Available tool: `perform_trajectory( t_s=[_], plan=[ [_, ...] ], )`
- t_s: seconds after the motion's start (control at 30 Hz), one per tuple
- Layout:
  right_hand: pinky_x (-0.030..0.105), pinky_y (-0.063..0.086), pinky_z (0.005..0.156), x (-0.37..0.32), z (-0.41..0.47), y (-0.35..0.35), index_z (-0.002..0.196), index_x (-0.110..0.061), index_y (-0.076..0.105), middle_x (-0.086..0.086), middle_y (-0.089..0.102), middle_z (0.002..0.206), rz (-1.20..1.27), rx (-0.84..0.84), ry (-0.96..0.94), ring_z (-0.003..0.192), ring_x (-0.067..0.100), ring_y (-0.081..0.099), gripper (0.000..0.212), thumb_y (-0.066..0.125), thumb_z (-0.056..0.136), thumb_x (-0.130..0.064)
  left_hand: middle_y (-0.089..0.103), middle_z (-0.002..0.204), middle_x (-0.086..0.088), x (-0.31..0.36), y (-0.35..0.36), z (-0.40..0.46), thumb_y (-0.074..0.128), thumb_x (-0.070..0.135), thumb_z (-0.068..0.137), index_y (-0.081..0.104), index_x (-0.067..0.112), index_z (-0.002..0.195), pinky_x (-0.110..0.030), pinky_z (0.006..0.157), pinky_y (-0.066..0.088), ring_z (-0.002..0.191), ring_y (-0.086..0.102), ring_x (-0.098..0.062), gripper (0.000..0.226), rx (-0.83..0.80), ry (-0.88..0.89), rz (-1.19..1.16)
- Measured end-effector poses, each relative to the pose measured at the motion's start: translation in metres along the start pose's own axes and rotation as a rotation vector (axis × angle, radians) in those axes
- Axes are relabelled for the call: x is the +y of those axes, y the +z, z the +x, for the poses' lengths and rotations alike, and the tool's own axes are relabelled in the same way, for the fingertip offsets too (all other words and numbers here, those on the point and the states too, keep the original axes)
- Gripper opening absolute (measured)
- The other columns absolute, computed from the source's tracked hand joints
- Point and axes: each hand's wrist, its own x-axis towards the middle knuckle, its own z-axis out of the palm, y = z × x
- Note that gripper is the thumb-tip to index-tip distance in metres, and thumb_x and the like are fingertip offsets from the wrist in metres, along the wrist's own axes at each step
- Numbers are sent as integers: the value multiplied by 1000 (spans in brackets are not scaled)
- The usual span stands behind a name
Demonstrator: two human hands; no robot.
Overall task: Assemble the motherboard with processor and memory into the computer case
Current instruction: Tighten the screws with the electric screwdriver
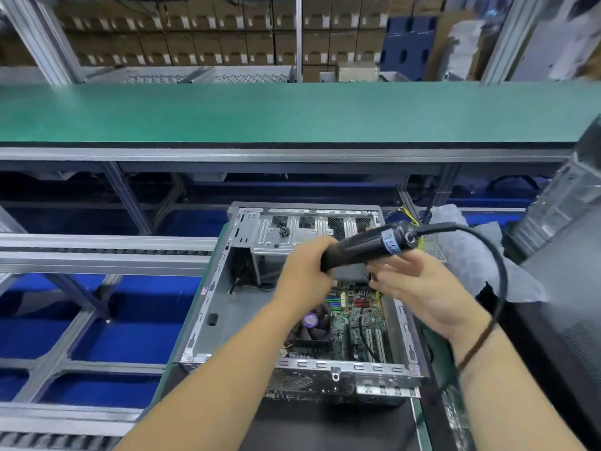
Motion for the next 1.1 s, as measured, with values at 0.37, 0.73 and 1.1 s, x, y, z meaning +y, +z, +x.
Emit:
perform_trajectory(
  t_s=[0.37,0.73,1.1],
  plan=[
    [19,41,66,-43,-13,23,76,-18,58,-5,53,72,-545,1090,-888,68,5,50,25,43,77,2,50,82,6,-3,-21,12,60,-6,76,60,18,99,-34,65,31,77,44,-23,34,270,17,481],
    [53,57,89,43,0,52,122,-19,57,8,73,107,73,342,-169,102,32,70,48,76,85,-43,71,91,-1,33,-5,13,75,-1,66,71,16,111,-42,68,50,78,59,-32,49,138,334,340],
    [44,59,86,42,0,33,109,-16,66,5,75,108,452,675,-186,108,27,71,25,76,87,-11,61,108,-11,43,35,7,75,5,71,62,4,115,-46,81,47,96,55,-32,45,-23,418,243]
  ],
)
